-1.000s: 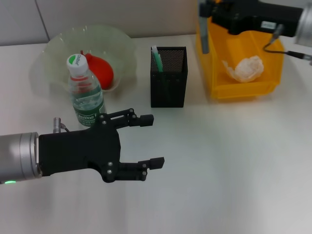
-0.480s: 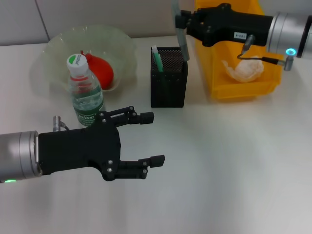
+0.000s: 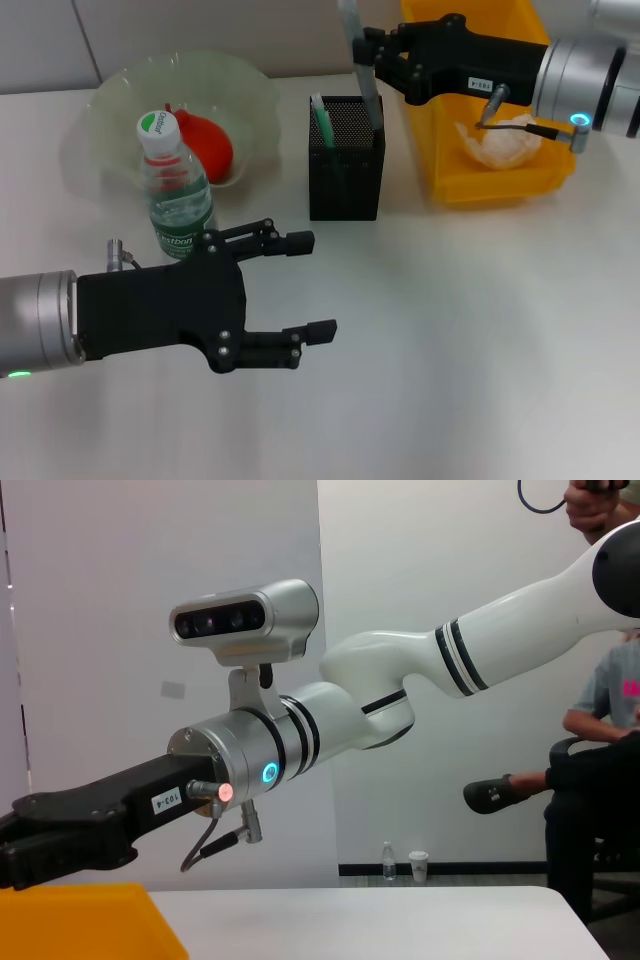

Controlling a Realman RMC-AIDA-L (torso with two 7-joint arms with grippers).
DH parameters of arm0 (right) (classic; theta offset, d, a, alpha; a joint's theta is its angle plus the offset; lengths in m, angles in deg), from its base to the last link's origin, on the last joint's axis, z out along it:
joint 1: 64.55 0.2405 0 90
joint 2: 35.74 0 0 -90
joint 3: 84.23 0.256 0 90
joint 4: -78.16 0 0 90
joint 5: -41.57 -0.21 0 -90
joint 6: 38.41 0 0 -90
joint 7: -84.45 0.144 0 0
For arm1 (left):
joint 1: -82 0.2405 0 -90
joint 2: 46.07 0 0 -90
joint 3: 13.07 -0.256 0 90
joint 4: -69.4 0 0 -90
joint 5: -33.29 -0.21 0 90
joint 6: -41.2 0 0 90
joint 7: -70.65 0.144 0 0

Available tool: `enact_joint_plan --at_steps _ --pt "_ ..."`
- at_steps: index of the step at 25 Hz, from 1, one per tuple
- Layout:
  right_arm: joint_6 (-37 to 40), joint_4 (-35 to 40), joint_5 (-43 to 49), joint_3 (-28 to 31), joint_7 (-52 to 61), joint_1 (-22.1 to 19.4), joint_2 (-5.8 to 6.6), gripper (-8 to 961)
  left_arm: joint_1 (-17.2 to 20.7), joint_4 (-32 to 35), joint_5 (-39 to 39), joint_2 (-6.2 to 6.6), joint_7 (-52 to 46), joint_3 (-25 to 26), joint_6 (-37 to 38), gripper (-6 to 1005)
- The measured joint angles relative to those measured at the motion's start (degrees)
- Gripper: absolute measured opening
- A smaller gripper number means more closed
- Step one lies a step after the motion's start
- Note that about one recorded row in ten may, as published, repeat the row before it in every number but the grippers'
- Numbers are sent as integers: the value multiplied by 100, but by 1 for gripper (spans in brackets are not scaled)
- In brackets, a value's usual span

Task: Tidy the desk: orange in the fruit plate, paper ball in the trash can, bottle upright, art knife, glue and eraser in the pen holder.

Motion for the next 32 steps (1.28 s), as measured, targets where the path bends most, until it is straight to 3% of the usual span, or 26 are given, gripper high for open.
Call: enact_joint_plan --at_steps 10,32 --pt "-304 -227 -153 13 -25 218 21 197 25 -9 53 0 33 -53 0 827" --pt "-745 -773 -304 11 -451 377 -68 241 10 -105 65 0 138 -61 -1 827"
